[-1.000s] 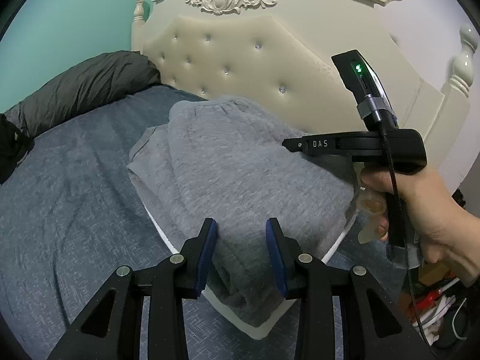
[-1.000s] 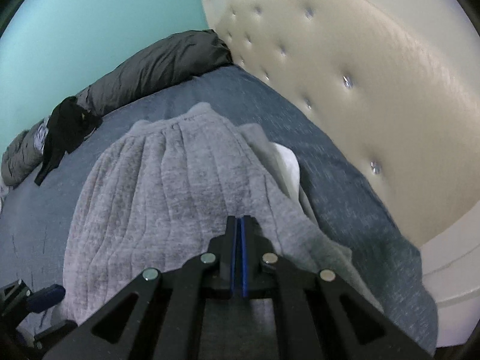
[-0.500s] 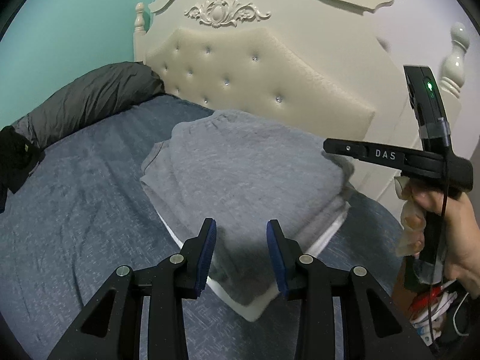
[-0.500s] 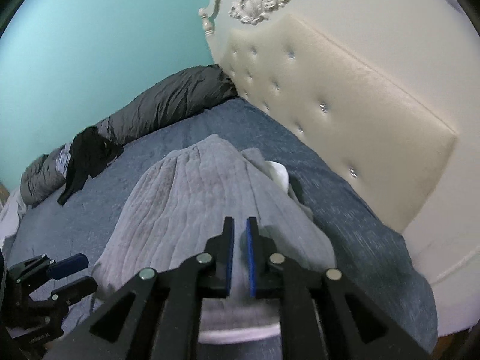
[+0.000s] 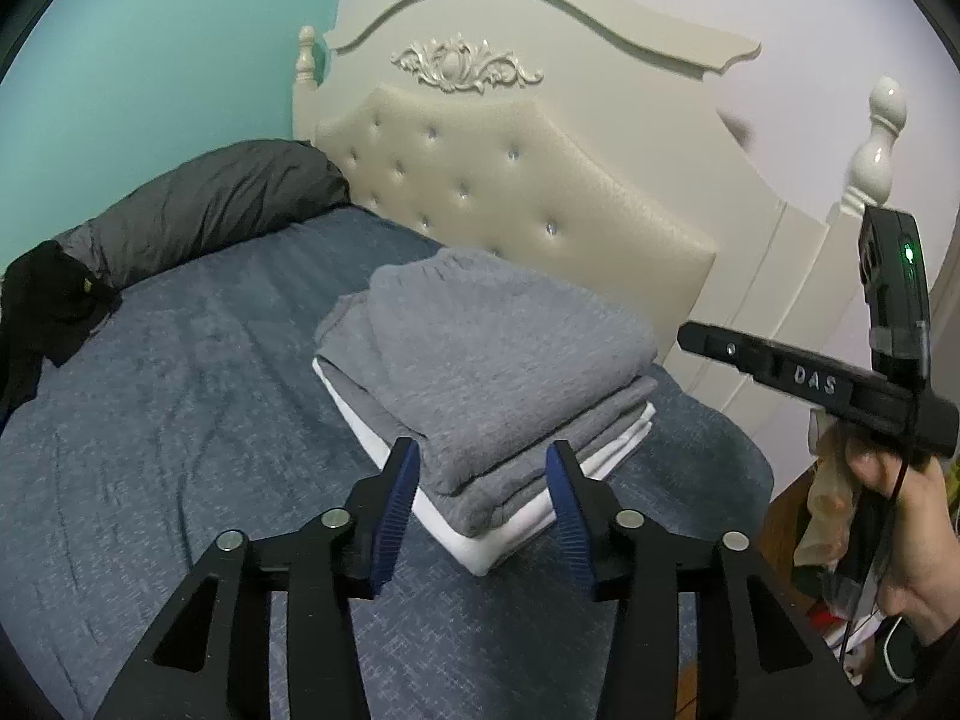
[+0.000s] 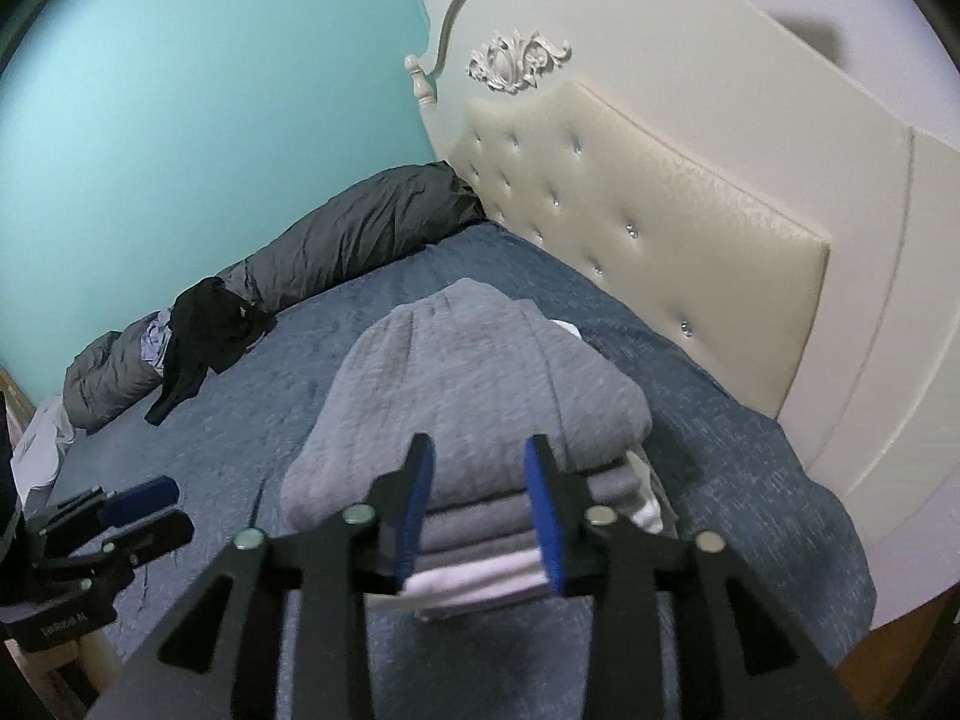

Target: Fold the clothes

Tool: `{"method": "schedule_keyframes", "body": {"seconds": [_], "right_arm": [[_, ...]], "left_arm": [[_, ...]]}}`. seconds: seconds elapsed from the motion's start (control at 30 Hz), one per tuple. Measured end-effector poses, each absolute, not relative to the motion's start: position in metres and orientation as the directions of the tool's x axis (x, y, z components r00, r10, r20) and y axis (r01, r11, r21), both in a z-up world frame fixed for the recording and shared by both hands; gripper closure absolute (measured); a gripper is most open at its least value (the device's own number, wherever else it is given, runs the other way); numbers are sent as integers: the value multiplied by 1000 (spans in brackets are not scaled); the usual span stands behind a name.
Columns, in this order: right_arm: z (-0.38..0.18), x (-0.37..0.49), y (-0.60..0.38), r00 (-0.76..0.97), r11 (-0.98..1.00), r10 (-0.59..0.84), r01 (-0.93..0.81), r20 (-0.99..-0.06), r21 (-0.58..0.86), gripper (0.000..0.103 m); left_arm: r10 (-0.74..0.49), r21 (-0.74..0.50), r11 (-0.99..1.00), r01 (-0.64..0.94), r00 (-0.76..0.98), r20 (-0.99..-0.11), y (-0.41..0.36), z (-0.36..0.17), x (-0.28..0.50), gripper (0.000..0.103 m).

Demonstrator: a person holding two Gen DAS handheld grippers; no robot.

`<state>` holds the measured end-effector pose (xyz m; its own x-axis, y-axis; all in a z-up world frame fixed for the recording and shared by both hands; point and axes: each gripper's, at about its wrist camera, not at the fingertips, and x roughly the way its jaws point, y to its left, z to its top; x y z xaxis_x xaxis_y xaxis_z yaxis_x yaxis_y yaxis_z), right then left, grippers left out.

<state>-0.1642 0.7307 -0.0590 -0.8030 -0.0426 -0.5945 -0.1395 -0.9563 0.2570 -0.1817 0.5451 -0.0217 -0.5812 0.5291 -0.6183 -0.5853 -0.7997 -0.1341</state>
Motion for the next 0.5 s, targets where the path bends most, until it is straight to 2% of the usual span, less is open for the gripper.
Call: {"method": "schedule_keyframes", "body": {"seconds": [0.33,0.43,0.5], "right_arm": [[-35,-117,702,-825,-962,-23,-136,-565,238,59],[-28,-103,695,-830,-962,-15,-139,-557,234,55],[-24,-94,689,-834,-962,-10,-142,-552,231,50]], "left_arm": [[547,-127,-795,-593,-609,-575,526,8,-142,40],[550,-128,-795,-593,-614,-567,518,14,-133,37],[552,-129,-795,-593,-618,-559,511,19,-127,26]]}}
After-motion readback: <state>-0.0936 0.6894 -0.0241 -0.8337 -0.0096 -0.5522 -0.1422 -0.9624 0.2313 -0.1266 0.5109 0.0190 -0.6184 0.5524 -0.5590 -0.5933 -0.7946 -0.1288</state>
